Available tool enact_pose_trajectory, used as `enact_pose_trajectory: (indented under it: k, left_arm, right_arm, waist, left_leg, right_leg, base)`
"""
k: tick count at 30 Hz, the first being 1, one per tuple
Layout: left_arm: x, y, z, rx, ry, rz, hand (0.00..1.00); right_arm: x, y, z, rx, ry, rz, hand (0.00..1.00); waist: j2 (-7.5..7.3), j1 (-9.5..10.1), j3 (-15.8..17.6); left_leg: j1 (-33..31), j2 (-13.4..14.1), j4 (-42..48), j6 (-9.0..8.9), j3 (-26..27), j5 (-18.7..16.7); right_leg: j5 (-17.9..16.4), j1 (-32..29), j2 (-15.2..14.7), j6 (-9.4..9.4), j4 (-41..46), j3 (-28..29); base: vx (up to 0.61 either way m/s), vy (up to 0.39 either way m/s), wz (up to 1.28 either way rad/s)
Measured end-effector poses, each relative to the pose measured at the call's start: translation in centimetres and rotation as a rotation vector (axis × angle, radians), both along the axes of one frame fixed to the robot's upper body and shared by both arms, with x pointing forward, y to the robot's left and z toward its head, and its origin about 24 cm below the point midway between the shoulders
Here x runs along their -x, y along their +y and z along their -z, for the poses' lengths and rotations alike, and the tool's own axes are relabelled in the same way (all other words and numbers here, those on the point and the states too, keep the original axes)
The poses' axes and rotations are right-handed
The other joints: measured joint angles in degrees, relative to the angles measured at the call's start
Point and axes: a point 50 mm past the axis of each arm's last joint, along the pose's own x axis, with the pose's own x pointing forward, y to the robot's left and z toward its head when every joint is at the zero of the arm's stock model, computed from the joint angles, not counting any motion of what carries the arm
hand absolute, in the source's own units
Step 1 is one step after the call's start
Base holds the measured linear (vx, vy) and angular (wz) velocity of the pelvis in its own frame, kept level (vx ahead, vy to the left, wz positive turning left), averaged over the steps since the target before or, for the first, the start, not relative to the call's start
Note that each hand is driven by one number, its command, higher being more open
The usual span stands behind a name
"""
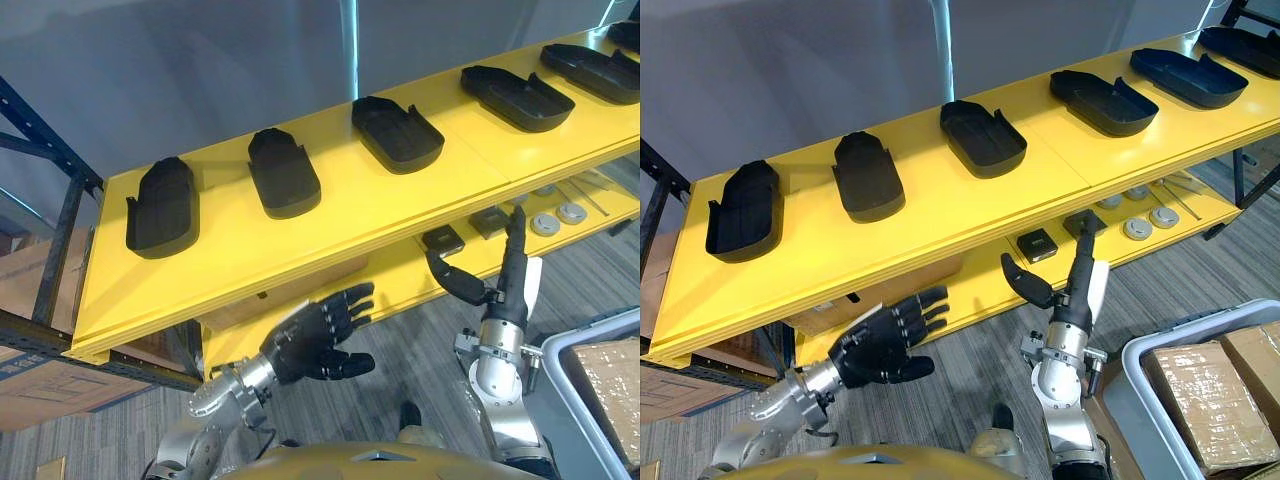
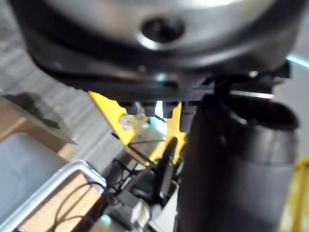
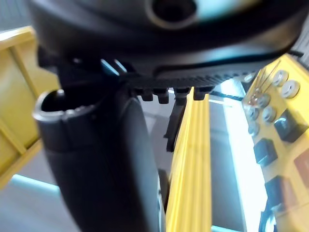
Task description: Walk over and take three plastic housings, then place them on the shelf
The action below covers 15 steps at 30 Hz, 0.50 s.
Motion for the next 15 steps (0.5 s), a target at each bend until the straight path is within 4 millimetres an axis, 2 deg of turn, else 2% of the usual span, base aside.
enact_pose_trajectory:
  k: [1,4,6,8,10,11,13,15]
  left_arm:
    - [0.5,0.2,1.3,-0.043,0.066,-0.016,1.0]
    - [1.6,0.8,3.6,-0.102,0.184,-0.063,1.0]
    - [2.8,1.5,5.8,-0.114,0.303,-0.116,1.0]
    - [4.0,2.3,7.6,-0.126,0.403,-0.212,1.0]
    - [6.8,4.3,10.6,-0.212,0.56,-0.418,1.0]
    - [7.5,4.9,11.2,-0.227,0.604,-0.492,1.0]
    - [8.6,6.6,12.3,-0.242,0.677,-0.726,1.0]
    - [9.7,7.6,12.7,-0.286,0.71,-0.818,1.0]
  right_arm:
    - [0.3,-0.5,0.5,-0.001,0.004,0.053,1.0]
    - [1.4,-2.4,2.3,0.002,0.048,0.176,1.0]
    - [3.1,-4.3,5.1,-0.061,0.166,0.297,1.0]
    - [4.5,-5.0,7.1,-0.152,0.247,0.364,1.0]
    - [7.0,-5.0,10.4,-0.312,0.388,0.443,1.0]
    - [7.8,-4.9,11.3,-0.334,0.439,0.463,1.0]
    - [10.9,-4.5,13.9,-0.426,0.617,0.546,1.0]
    - [12.8,-4.1,15.5,-0.541,0.72,0.591,1.0]
  waist:
    - [-0.07,-0.01,0.0]
    - [-0.75,0.7,-0.3]
    - [-1.38,1.42,-0.9]
    - [-1.87,1.62,-1.3]
    - [-2.51,2.88,-1.3]
    - [-2.72,2.89,-1.2]
    - [-3.33,3.28,-1.0]
    - [-3.67,3.38,-0.9]
  left_leg:
    - [0.0,0.1,0.0,-0.01,0.1,0.0]
    - [0.2,-0.1,-0.7,-0.07,0.4,0.2]
    - [1.3,0.1,-2.0,-0.38,0.5,0.7]
    - [1.7,0.1,-2.6,-0.5,0.6,0.9]
    - [4.1,0.0,-3.6,-1.04,2.0,1.1]
    - [4.6,0.2,-3.9,-1.2,2.0,1.2]
    - [6.1,0.3,-4.3,-1.51,1.6,1.1]
    - [6.8,0.0,-4.3,-1.65,1.6,0.9]
  right_leg:
    - [0.1,-0.1,0.1,-0.14,0.0,0.0]
    - [-0.1,-0.3,0.1,0.09,0.0,0.0]
    - [-0.2,0.3,0.0,0.33,0.0,-0.3]
    - [-0.6,0.5,-0.3,0.51,0.0,-1.5]
    - [-0.2,2.1,-1.1,0.94,0.0,-7.8]
    - [-0.2,2.7,-1.0,0.88,0.1,-8.0]
    - [-0.1,4.5,-0.8,0.56,0.3,-8.5]
    - [-0.1,4.9,-0.8,0.59,0.3,-8.5]
  base:
    - [0.0,0.0,0.0]
    - [0.0,-0.003,-0.01]
    - [0.0,0.0,0.0]
    - [0.0,0.001,-0.05]
    - [0.01,0.02,-0.26]
    - [0.03,0.018,-0.07]
    - [0.02,0.002,0.07]
    - [0.0,0.0,0.0]
